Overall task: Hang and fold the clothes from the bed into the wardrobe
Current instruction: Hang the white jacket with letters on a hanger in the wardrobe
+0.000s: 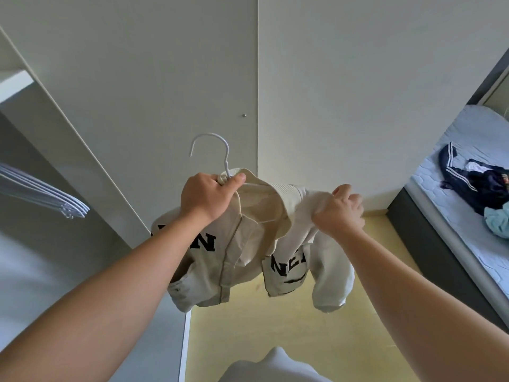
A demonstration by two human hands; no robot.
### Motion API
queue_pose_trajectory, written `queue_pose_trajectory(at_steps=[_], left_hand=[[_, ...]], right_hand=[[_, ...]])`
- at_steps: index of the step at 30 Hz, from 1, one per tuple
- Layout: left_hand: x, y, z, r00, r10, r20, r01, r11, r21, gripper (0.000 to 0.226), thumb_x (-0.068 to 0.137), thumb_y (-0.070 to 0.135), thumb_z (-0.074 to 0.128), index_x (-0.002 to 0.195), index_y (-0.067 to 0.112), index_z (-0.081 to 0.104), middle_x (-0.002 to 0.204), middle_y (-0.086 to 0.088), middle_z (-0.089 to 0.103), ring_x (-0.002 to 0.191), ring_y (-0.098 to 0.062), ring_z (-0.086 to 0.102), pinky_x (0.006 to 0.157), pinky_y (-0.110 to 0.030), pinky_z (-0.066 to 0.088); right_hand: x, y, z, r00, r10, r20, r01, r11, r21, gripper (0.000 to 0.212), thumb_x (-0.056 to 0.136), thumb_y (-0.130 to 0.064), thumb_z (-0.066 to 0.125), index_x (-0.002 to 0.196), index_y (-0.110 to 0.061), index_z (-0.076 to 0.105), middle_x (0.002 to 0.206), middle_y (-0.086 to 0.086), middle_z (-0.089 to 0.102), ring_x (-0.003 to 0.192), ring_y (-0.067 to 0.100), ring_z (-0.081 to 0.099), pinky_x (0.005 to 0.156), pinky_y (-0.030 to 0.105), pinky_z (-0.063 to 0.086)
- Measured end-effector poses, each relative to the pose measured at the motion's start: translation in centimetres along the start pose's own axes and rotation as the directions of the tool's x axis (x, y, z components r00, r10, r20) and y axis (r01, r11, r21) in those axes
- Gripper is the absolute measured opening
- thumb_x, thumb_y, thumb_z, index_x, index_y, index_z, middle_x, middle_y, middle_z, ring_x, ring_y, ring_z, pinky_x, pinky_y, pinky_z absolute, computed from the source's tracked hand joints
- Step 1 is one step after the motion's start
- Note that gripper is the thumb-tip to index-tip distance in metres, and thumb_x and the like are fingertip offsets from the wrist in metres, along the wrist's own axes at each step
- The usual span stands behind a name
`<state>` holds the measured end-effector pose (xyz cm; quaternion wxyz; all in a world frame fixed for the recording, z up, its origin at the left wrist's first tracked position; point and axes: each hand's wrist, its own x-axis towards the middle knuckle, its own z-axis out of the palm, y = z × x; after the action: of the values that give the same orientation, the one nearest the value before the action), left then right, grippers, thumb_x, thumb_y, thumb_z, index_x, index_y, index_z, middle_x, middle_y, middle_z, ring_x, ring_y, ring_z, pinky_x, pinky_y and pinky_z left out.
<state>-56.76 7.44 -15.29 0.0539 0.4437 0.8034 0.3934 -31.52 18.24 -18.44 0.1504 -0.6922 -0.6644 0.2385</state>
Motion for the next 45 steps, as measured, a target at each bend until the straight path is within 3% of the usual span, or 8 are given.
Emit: queue_pose_trajectory(at_steps=[7,11,20,26,31,34,38,45], left_hand=[[0.3,1.4,-1.4,0.994,-0.016,-0.108,0.013,0.999,-0.031,0.063,0.068,0.083,0.049,0.050,0.022,0.058,0.040,0.009,0.048,0.044,-0.013,0.048,0.047,-0.028,0.034],[0.4,1.3,-2.1,0.988,-0.041,-0.149,0.038,0.999,-0.019,0.072,0.069,0.080,0.053,0.043,0.013,0.049,0.040,0.007,0.048,0.045,-0.013,0.049,0.049,-0.029,0.035],[-0.1,1.1,-3.8,0.987,0.090,-0.130,-0.073,0.989,0.130,0.063,0.074,0.068,0.049,0.040,0.016,0.040,0.035,0.002,0.039,0.044,-0.020,0.045,0.045,-0.024,0.027],[0.0,0.5,-4.8,0.985,0.144,-0.097,-0.115,0.960,0.256,0.063,0.077,0.068,0.047,0.042,0.016,0.041,0.043,0.004,0.045,0.053,-0.027,0.050,0.049,-0.026,0.028],[0.0,0.8,-5.2,0.988,0.094,-0.120,-0.085,0.993,0.078,0.054,0.076,0.066,0.055,0.044,0.022,0.054,0.039,0.005,0.047,0.044,-0.011,0.046,0.046,-0.026,0.029],[-0.8,1.2,-4.8,0.986,0.137,-0.093,-0.133,0.990,0.050,0.036,0.078,0.066,0.056,0.048,0.047,0.057,0.043,0.019,0.051,0.043,-0.006,0.049,0.045,-0.025,0.028],[-1.3,1.5,-3.5,0.988,0.145,-0.057,-0.144,0.989,0.028,0.050,0.079,0.068,0.055,0.044,0.032,0.058,0.042,0.020,0.052,0.050,0.003,0.055,0.043,-0.020,0.025],[-2.0,0.7,-2.7,0.985,0.171,-0.022,-0.169,0.983,0.066,0.070,0.081,0.078,0.046,0.048,0.016,0.047,0.047,0.006,0.053,0.048,-0.007,0.052,0.044,-0.024,0.029]], right_hand=[[-1.3,2.1,1.6,0.995,-0.007,-0.098,0.019,0.993,0.120,0.061,0.092,-0.031,0.057,0.142,-0.025,0.023,0.135,0.013,0.033,0.122,0.041,0.043,0.089,0.052,0.047],[-0.4,2.8,0.3,0.997,-0.003,-0.073,0.011,0.994,0.106,0.032,0.100,-0.044,0.044,0.115,-0.016,0.044,0.116,0.012,0.052,0.103,0.035,0.056,0.082,0.047,0.053],[0.6,1.4,-2.9,0.977,-0.210,0.018,0.211,0.977,-0.031,0.024,0.081,-0.001,0.044,0.070,-0.014,0.062,0.073,0.011,0.062,0.073,0.036,0.060,0.059,0.035,0.049],[-0.4,-0.9,-4.0,0.863,-0.454,-0.224,0.488,0.863,0.131,0.042,0.082,0.006,0.037,0.106,-0.021,0.059,0.097,0.002,0.063,0.088,0.029,0.056,0.072,0.041,0.051],[-0.9,-2.8,-4.5,0.887,-0.440,0.137,0.459,0.874,-0.161,0.066,0.076,0.004,0.036,0.126,-0.035,0.056,0.127,0.002,0.062,0.117,0.029,0.052,0.095,0.041,0.043],[-2.0,-4.5,-5.1,0.763,-0.561,0.319,0.615,0.783,-0.092,0.077,0.075,0.001,0.047,0.139,-0.041,0.049,0.142,-0.010,0.053,0.131,0.020,0.045,0.103,0.038,0.037],[-3.6,-6.7,-3.8,0.602,-0.626,0.496,0.718,0.696,0.009,0.007,0.089,-0.035,0.067,0.088,-0.036,0.060,0.088,-0.013,0.064,0.083,0.016,0.060,0.064,0.026,0.040],[-4.0,-7.1,-2.6,0.619,-0.694,0.368,0.738,0.674,0.029,0.034,0.103,-0.041,0.051,0.076,-0.020,0.055,0.070,-0.003,0.056,0.064,0.016,0.051,0.057,0.030,0.036]])
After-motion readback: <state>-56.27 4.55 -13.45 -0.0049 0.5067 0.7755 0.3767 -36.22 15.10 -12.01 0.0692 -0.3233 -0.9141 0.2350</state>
